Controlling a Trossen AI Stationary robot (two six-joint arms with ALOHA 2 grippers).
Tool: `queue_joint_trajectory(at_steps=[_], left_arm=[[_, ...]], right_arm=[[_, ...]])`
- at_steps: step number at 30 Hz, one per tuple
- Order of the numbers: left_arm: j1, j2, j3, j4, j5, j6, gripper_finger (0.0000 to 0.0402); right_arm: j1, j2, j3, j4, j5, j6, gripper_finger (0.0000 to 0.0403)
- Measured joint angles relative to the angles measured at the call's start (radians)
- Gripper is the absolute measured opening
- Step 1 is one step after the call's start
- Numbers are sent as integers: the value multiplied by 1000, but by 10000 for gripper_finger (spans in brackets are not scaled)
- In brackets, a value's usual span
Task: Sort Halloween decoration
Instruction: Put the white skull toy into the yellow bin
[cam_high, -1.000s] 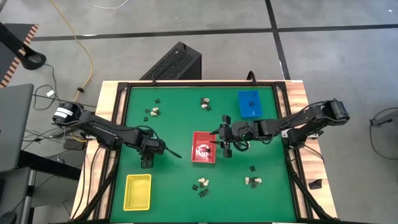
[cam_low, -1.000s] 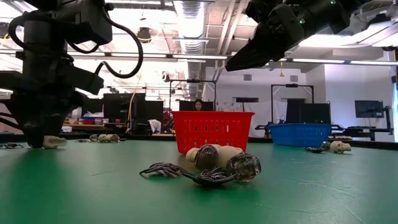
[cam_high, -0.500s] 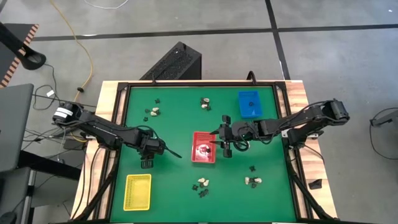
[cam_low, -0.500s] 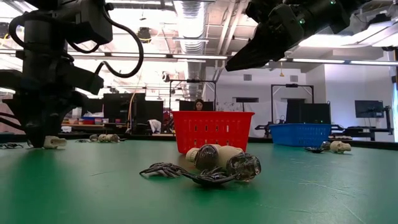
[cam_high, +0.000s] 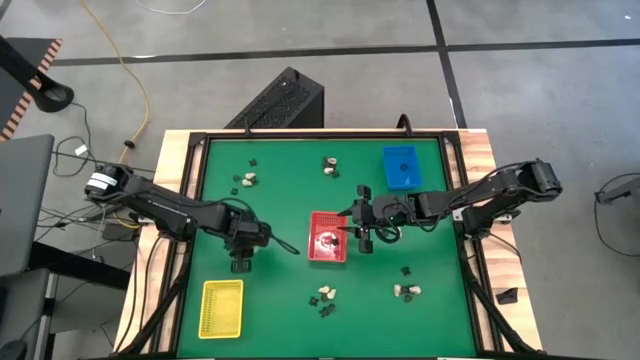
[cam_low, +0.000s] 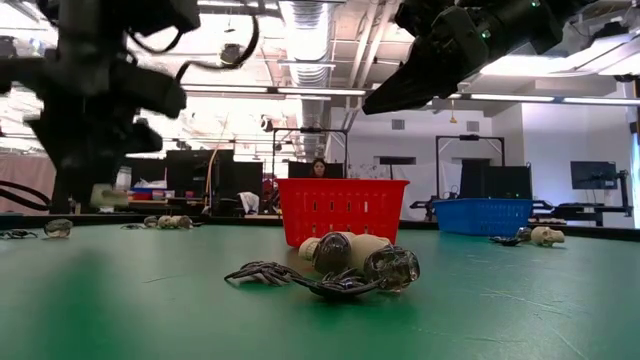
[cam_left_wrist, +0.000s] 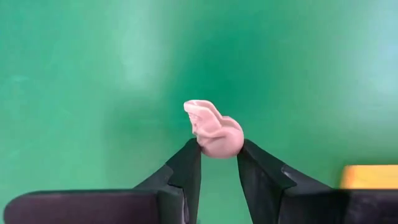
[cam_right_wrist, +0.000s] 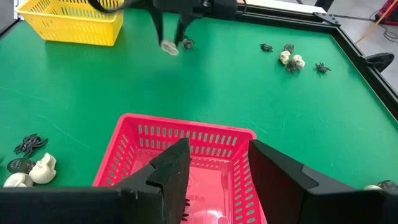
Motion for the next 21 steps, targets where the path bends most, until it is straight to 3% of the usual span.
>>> queue_joint_trajectory(at_steps=[5, 8, 13, 17, 21], left_arm=[[-55, -2, 72, -55, 218, -132, 87], [-137, -29, 88, -33, 254, -249, 87], [-304, -106, 88, 10, 221, -519, 87], [-438, -128, 88, 9, 96, -759, 87], [-523, -115, 87, 9, 33, -865, 87]], right_arm=[[0, 0, 0, 0, 0, 0, 194], [0, 0, 0, 0, 0, 0, 194], [0, 0, 0, -18, 0, 0, 194], [0, 0, 0, -19, 0, 0, 194], [0, 0, 0, -19, 0, 0, 194]])
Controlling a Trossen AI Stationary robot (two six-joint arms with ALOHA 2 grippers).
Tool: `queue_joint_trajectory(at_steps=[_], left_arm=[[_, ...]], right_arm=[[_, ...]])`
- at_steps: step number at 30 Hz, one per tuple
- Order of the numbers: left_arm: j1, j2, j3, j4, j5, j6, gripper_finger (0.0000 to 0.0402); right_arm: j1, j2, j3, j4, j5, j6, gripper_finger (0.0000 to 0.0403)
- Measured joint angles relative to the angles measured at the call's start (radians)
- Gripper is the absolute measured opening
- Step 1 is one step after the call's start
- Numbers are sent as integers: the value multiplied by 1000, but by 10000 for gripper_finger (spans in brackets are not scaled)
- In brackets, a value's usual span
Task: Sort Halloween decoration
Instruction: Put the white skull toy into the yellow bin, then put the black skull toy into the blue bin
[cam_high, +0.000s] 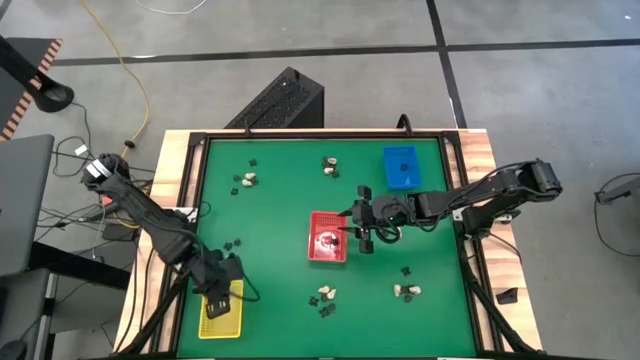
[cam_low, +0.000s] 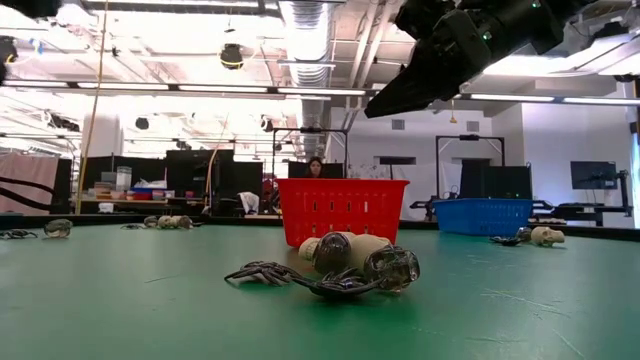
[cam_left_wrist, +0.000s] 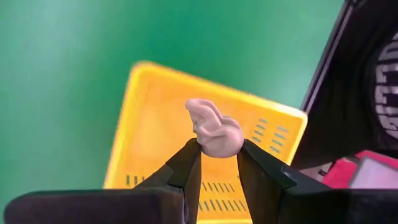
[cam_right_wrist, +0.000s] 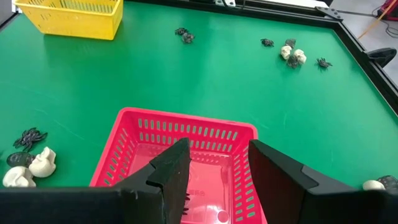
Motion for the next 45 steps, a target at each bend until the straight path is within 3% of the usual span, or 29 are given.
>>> queue_joint_trajectory(at_steps=[8, 18, 26, 37, 45], left_arm=[[-13, 9, -18, -36, 12, -58, 92], [-12, 9, -18, -41, 71, -59, 160], [30, 8, -18, -41, 101, 58, 178], [258, 8, -18, -60, -117, 528, 173], [428, 7, -87, -207, -221, 651, 173]], right_arm=[[0, 0, 0, 6, 0, -2, 194], [0, 0, 0, 16, 0, -1, 194], [-1, 0, 0, 16, 0, -6, 194], [-1, 0, 0, 21, 0, -7, 194], [-1, 0, 0, 20, 0, -8, 194]])
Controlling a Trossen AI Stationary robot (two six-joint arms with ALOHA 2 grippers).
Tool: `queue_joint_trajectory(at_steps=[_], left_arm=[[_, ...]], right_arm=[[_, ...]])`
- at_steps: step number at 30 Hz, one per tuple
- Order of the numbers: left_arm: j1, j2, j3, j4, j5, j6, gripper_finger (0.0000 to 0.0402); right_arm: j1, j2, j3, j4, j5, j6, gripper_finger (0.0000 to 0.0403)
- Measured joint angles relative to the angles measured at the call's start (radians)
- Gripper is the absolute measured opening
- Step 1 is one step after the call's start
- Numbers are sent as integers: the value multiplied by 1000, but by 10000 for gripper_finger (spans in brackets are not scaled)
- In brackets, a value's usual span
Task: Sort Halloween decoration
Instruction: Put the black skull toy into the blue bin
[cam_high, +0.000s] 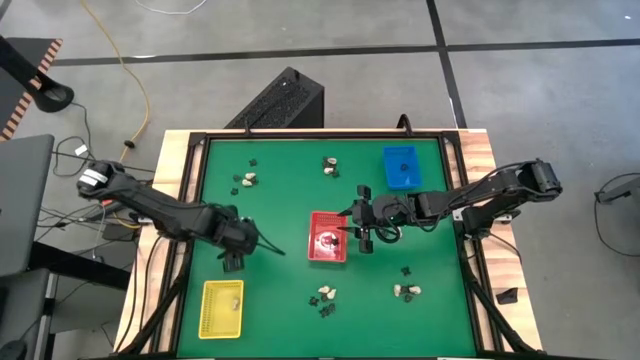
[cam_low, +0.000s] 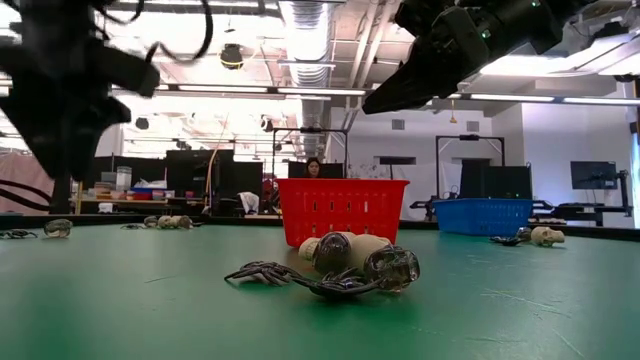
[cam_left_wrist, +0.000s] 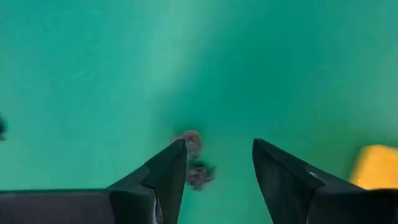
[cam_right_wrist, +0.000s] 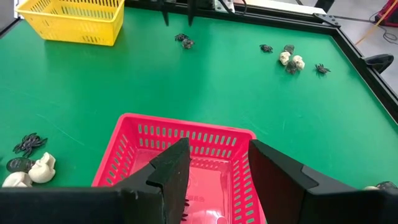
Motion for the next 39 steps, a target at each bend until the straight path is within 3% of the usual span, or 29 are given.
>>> queue_joint_trajectory(at_steps=[9, 19, 39], left_arm=[[59, 0, -126, 71, -26, 35, 173], [72, 0, -216, 193, 22, 37, 173], [72, 0, -235, 251, 23, 56, 173]], right_arm=[[-1, 0, 0, -14, 0, -4, 194], [-21, 0, 0, -20, 0, 0, 194], [-21, 0, 0, -23, 0, 0, 194]])
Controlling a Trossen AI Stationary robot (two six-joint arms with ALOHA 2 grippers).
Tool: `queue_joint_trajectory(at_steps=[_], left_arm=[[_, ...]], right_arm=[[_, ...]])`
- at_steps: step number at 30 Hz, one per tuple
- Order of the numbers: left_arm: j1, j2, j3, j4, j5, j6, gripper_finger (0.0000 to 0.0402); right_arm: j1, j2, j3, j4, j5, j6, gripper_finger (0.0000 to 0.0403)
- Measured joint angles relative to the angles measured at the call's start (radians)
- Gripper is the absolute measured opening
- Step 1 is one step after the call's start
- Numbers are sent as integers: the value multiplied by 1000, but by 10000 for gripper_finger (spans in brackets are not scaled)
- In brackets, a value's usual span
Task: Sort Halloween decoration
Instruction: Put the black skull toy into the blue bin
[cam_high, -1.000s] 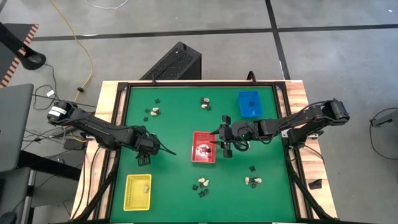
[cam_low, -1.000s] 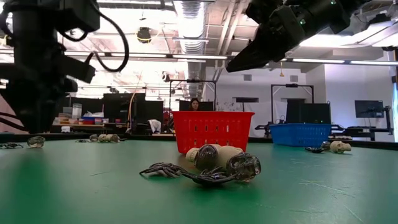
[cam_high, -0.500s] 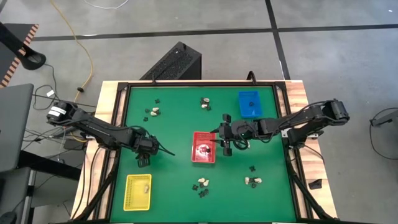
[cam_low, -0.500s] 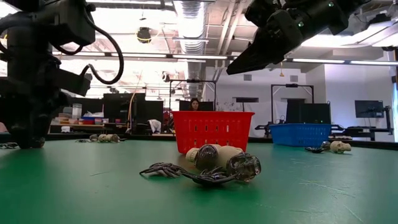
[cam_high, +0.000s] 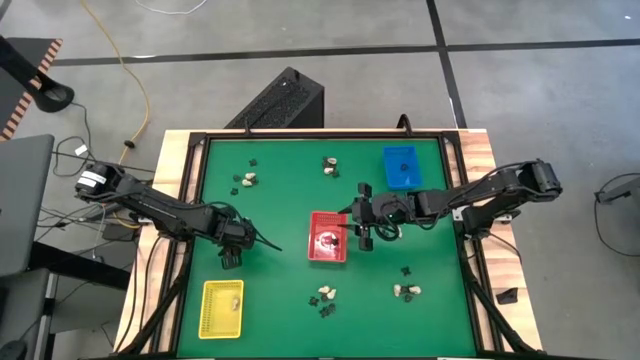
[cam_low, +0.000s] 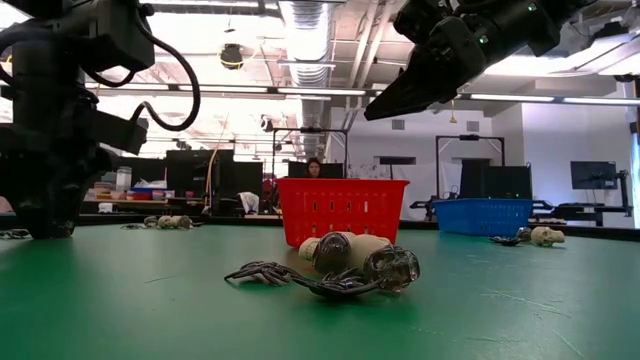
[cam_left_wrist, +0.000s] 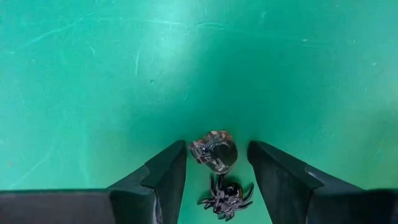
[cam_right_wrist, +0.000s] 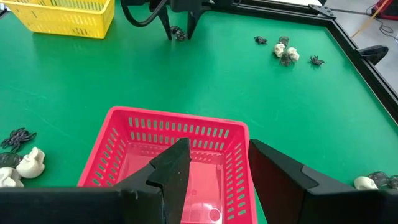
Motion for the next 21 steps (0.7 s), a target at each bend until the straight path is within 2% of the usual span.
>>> queue_joint_trajectory(at_steps=[4, 13, 16, 21], left_arm=[[0, 0, 0, 4, 0, 0, 156], [0, 0, 1, 13, 4, -3, 72], [0, -2, 1, 13, 3, -3, 67], [2, 1, 47, -1, -16, 24, 88]], right_arm=[[0, 0, 0, 0, 0, 0, 194], [0, 0, 0, 0, 0, 0, 194], [0, 0, 0, -1, 0, 0, 194], [3, -13, 0, -51, 0, 0, 194]])
